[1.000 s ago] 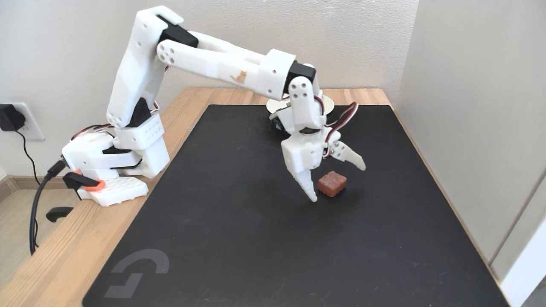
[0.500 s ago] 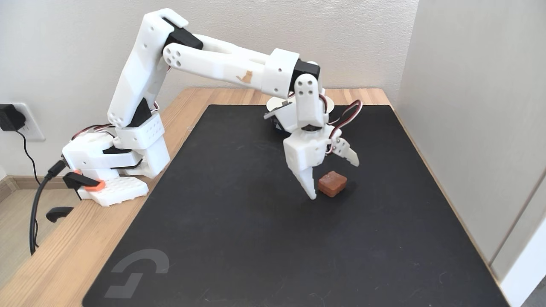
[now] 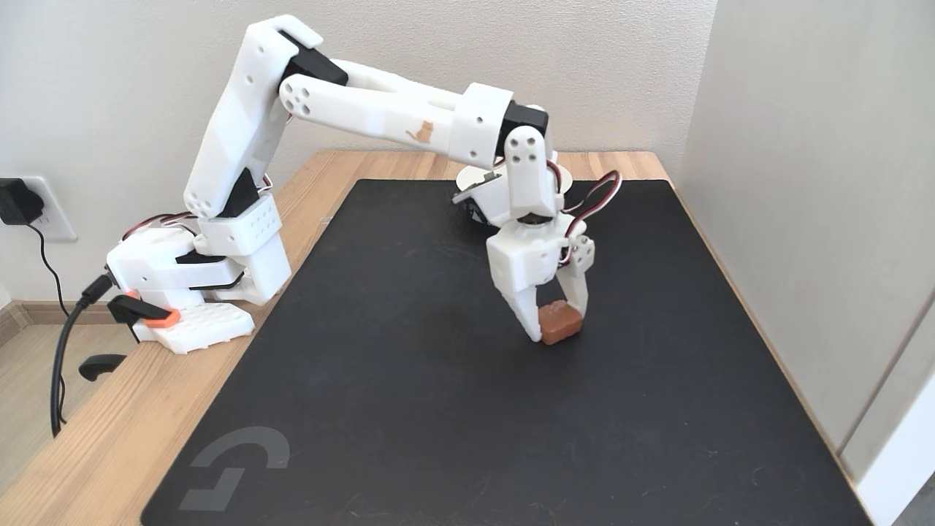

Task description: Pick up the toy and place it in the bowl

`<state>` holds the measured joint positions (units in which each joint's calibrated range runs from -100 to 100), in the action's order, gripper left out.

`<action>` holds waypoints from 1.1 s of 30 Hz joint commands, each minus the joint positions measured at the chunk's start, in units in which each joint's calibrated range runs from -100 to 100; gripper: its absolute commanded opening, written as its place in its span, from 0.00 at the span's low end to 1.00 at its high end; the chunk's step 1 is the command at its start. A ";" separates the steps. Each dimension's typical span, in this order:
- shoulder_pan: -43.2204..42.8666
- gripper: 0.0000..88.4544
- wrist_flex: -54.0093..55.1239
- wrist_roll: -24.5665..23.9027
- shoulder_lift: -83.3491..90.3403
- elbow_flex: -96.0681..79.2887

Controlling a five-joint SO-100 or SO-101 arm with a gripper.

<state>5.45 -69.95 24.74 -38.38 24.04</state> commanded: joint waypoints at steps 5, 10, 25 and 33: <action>-0.39 0.03 1.53 -0.15 -0.09 0.25; -2.15 0.02 6.19 -2.03 3.75 1.96; -23.56 0.02 8.05 -16.65 37.43 -7.14; -36.36 0.02 30.91 -25.00 48.26 -36.98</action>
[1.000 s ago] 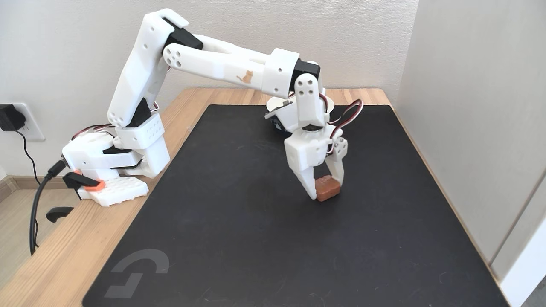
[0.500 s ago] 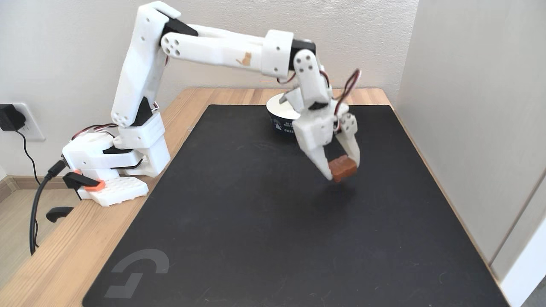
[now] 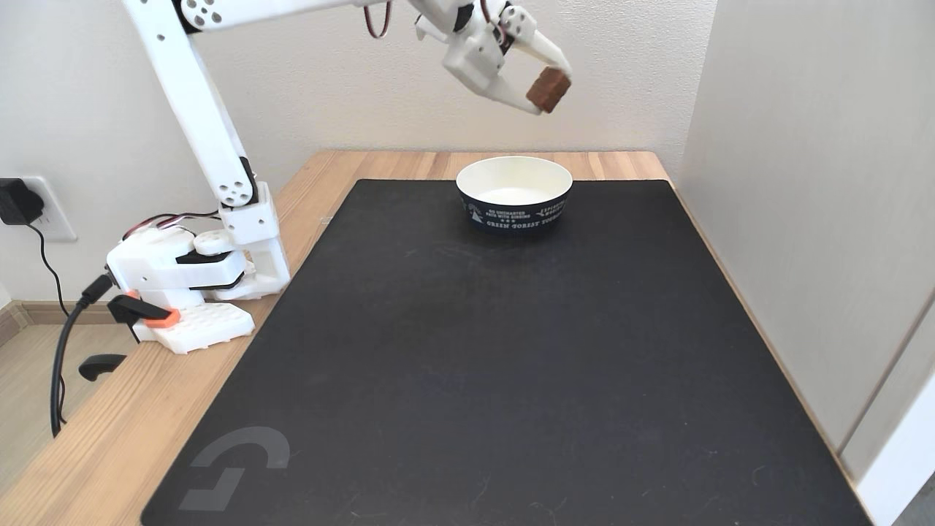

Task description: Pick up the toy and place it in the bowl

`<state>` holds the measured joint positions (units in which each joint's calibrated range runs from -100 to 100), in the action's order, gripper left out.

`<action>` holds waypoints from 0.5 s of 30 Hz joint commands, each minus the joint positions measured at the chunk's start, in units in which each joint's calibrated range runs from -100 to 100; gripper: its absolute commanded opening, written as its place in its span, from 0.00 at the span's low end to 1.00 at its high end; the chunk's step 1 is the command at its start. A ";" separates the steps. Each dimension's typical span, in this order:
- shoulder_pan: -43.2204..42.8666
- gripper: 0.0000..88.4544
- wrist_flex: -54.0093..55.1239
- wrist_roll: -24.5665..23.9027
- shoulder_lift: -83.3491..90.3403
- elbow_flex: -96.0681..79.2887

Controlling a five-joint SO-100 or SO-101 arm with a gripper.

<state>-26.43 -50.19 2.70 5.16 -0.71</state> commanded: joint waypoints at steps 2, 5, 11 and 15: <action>-6.24 0.02 17.59 -5.47 5.13 -19.26; -9.08 0.05 30.80 -9.96 5.13 -30.43; -9.92 0.22 34.53 -13.82 5.22 -38.36; -9.25 0.22 34.36 -14.55 5.30 -39.35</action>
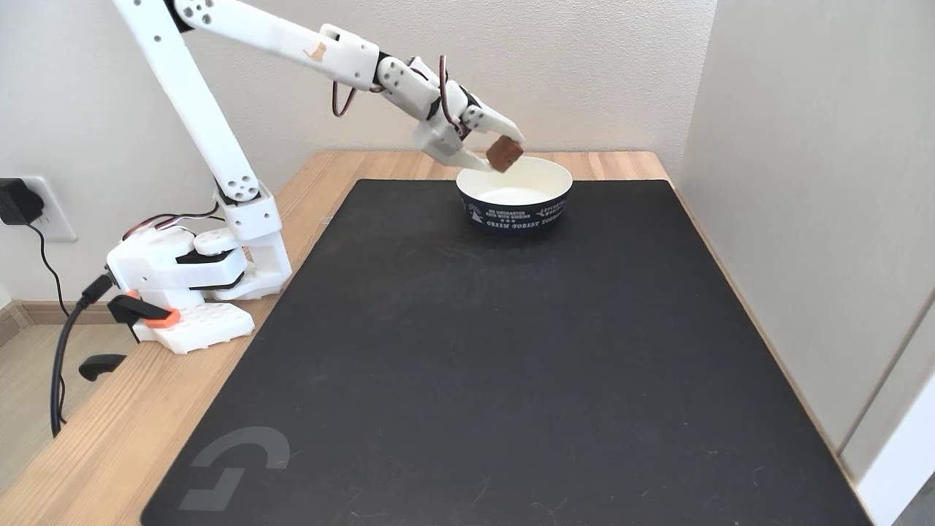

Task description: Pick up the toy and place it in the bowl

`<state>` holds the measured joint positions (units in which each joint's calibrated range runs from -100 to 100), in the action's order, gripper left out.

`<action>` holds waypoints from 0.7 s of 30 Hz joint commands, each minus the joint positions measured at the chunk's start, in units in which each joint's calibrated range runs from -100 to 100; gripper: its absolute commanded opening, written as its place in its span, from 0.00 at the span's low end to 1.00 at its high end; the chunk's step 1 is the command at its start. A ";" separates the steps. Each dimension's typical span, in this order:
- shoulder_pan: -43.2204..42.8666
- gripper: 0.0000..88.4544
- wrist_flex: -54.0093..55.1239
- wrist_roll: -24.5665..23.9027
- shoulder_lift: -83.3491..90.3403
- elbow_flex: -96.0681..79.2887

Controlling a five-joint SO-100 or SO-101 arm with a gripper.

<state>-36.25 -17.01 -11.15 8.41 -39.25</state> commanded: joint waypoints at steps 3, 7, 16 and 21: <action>0.57 0.22 1.09 -2.37 2.14 -0.90; 0.57 0.22 0.50 -4.88 2.14 -0.90; 1.83 0.40 0.67 -5.50 10.31 -6.40; 8.68 0.26 0.33 -5.19 19.31 -8.56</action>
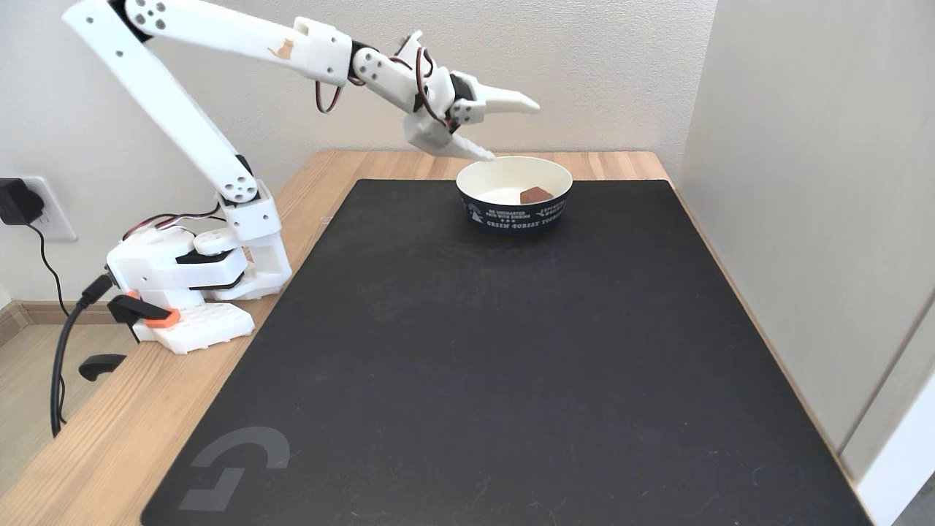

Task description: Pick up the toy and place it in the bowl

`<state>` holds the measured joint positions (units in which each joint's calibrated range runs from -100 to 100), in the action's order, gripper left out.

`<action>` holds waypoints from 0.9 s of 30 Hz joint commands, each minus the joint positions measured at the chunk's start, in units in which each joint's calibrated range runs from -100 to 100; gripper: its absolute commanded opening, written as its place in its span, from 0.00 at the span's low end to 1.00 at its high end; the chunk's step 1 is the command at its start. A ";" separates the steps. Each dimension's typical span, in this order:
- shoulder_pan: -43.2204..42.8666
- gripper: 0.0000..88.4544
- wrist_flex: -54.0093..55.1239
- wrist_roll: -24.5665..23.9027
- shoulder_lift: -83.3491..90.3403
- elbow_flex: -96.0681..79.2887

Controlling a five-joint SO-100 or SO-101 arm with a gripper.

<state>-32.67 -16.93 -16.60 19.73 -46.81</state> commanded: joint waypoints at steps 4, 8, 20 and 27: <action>15.48 0.15 0.25 0.27 20.83 -9.38; 27.10 0.02 0.25 2.15 35.91 -21.55; 37.39 0.02 -14.15 12.79 80.27 -52.56; 34.63 0.02 -27.02 13.99 79.60 -52.74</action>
<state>4.12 -37.61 -4.09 98.83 -98.58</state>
